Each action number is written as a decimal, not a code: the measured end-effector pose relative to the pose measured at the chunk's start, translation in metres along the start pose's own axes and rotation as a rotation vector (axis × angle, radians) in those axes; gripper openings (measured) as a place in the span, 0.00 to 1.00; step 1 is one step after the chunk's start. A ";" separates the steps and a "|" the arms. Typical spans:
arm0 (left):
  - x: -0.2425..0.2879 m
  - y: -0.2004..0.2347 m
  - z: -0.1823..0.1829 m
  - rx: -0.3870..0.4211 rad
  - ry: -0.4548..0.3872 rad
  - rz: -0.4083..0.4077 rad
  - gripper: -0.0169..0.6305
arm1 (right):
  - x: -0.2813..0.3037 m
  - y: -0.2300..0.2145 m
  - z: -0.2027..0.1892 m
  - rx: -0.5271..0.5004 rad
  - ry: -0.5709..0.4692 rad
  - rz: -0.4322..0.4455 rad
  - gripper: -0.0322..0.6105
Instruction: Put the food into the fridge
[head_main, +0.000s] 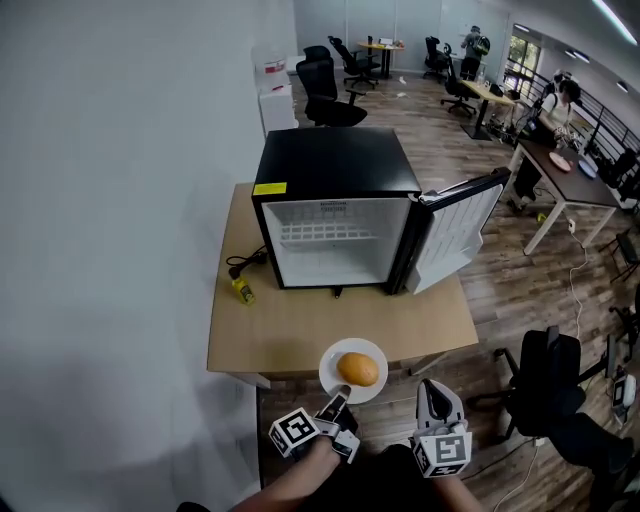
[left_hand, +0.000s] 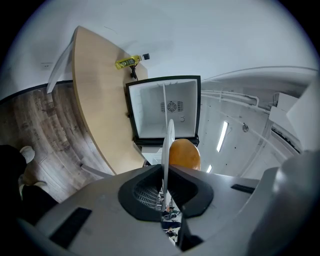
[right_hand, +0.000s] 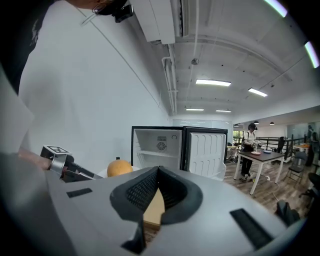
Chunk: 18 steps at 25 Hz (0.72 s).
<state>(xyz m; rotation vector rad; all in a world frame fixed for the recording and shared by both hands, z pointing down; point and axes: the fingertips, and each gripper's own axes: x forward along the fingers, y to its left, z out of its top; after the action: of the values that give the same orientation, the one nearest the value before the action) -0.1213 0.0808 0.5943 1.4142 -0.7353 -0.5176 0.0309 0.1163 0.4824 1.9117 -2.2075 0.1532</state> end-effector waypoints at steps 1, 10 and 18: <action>0.002 0.001 0.002 -0.002 0.001 0.000 0.07 | 0.002 0.000 -0.002 0.000 0.006 -0.001 0.14; 0.035 0.008 0.020 -0.017 0.005 0.008 0.07 | 0.032 -0.016 -0.006 0.024 0.011 -0.015 0.14; 0.088 0.005 0.037 -0.032 -0.003 0.008 0.07 | 0.083 -0.051 -0.003 0.037 0.001 0.001 0.14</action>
<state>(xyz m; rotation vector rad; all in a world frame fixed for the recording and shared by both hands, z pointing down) -0.0888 -0.0073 0.6128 1.3803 -0.7317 -0.5229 0.0705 0.0292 0.5014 1.9292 -2.2204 0.1966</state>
